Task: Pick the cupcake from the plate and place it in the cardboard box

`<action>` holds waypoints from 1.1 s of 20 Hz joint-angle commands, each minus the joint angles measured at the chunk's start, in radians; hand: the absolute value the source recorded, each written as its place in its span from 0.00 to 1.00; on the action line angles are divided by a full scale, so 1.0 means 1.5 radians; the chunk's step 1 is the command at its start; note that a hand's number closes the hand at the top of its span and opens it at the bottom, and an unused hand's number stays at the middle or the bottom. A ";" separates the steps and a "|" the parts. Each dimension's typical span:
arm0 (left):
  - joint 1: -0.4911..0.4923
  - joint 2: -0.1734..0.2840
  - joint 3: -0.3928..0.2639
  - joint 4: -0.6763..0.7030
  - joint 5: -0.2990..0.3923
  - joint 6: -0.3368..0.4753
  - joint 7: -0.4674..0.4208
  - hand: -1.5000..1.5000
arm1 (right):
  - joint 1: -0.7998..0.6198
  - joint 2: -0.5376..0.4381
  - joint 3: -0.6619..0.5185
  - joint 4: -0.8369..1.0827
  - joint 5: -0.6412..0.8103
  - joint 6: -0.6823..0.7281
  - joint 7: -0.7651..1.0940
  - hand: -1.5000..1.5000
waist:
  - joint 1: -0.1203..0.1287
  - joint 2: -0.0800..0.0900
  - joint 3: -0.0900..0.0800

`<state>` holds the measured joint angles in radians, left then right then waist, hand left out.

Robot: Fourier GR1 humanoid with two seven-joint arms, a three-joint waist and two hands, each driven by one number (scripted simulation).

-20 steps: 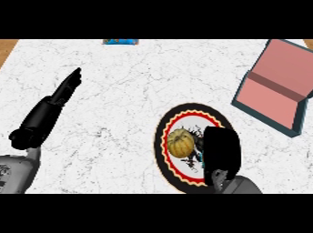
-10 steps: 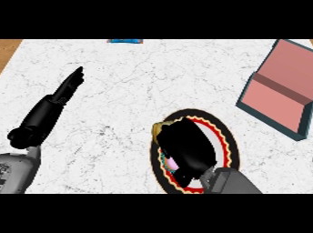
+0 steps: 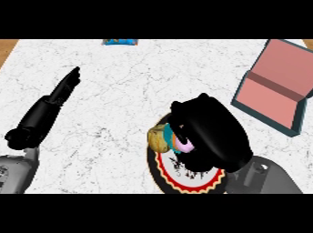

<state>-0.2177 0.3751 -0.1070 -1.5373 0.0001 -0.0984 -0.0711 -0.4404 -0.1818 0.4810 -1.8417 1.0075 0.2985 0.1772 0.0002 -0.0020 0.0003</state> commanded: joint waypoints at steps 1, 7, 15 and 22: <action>-0.021 0.000 0.012 0.008 0.009 -0.008 0.023 0.50 | -0.003 0.022 -0.097 -0.050 -0.018 -0.012 0.061 1.00 | -0.009 0.000 0.000; -0.013 0.017 0.026 0.009 0.017 -0.035 0.006 0.50 | -0.120 0.039 -0.283 0.021 -0.069 -0.004 0.146 1.00 | 0.005 0.002 0.000; 0.028 0.000 0.016 -0.054 -0.007 -0.025 0.020 0.50 | -0.209 -0.088 -0.460 0.231 -0.135 -0.029 0.049 1.00 | 0.013 0.003 0.000; -0.015 -0.054 -0.009 -0.005 -0.049 0.007 0.018 0.50 | -0.204 -0.181 -0.433 0.397 -0.094 0.022 -0.036 1.00 | 0.005 0.006 0.000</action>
<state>-0.2073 0.3379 -0.0961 -1.5651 -0.0399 -0.1205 -0.0590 -0.7352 -0.3890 -0.1572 -1.3810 0.8657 0.2753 0.1699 0.0122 0.0042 -0.0001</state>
